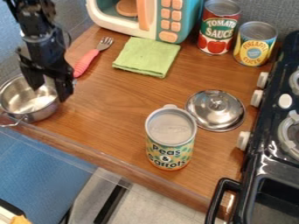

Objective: Moved the silver pot the center of the table

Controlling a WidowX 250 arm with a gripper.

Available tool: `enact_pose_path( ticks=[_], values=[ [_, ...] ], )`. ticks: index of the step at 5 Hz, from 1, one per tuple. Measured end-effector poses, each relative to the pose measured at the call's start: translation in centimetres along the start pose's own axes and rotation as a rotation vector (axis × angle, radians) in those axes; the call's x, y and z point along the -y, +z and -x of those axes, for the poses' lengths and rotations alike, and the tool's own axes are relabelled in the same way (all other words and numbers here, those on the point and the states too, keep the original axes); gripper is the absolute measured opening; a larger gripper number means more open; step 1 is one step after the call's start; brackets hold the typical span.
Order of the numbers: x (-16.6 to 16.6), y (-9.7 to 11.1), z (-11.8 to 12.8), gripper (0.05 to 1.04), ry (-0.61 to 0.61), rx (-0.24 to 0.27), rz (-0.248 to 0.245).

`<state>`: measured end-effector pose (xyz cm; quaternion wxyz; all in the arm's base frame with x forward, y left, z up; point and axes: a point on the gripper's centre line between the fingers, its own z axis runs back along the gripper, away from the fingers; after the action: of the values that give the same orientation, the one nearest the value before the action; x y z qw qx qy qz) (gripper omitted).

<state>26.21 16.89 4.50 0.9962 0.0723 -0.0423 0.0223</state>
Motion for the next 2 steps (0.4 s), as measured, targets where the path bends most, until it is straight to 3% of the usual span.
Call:
enact_pose_path(
  ticks=[1, 2],
  values=[
    [0.30, -0.84, 0.21, 0.947, 0.022, -0.030, 0.003],
    [1.03, -0.60, 0.19, 0.659, 0.001, -0.026, 0.009]
  ],
)
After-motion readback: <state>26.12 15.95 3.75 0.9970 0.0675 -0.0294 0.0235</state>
